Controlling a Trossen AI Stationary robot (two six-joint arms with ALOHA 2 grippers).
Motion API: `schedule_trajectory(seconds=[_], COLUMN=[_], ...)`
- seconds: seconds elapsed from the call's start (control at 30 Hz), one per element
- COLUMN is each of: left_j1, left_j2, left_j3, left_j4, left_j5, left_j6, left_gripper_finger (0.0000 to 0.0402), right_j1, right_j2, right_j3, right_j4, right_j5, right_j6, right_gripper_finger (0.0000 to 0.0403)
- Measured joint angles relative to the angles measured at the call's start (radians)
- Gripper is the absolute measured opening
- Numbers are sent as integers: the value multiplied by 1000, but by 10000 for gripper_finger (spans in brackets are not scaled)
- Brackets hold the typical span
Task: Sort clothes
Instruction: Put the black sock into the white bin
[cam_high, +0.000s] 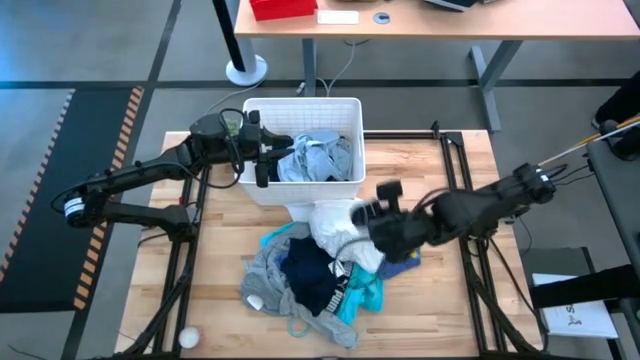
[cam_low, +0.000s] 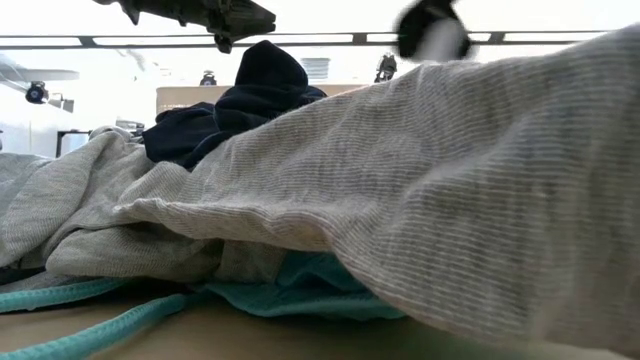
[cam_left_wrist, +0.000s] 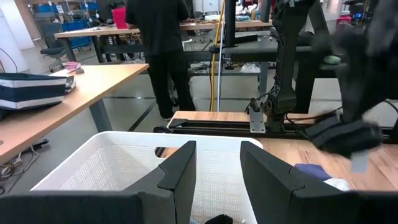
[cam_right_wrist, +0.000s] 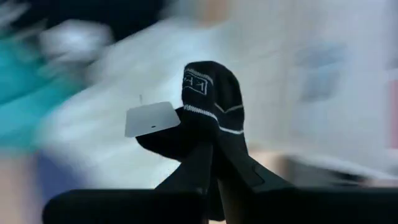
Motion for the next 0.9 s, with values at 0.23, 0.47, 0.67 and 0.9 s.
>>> schedule_trajectory(seconds=[0.23, 0.47, 0.67, 0.9], left_j1=[0, 0, 0, 0], left_j2=[0, 0, 0, 0], left_j3=[0, 0, 0, 0], left_j4=[4, 4, 5, 16], left_j5=[0, 0, 0, 0], left_j6=[-3, -3, 11, 17], left_gripper_finger=[113, 113, 113, 113], right_j1=[-181, -508, -733, -805], right_j2=[-2, 11, 105, 226], right_j3=[137, 157, 157, 156], right_j4=[248, 474, 558, 562], right_j5=[167, -229, -499, -561], right_j6=[-210, -272, -165, -120], right_gripper_finger=[1, 0, 0, 16])
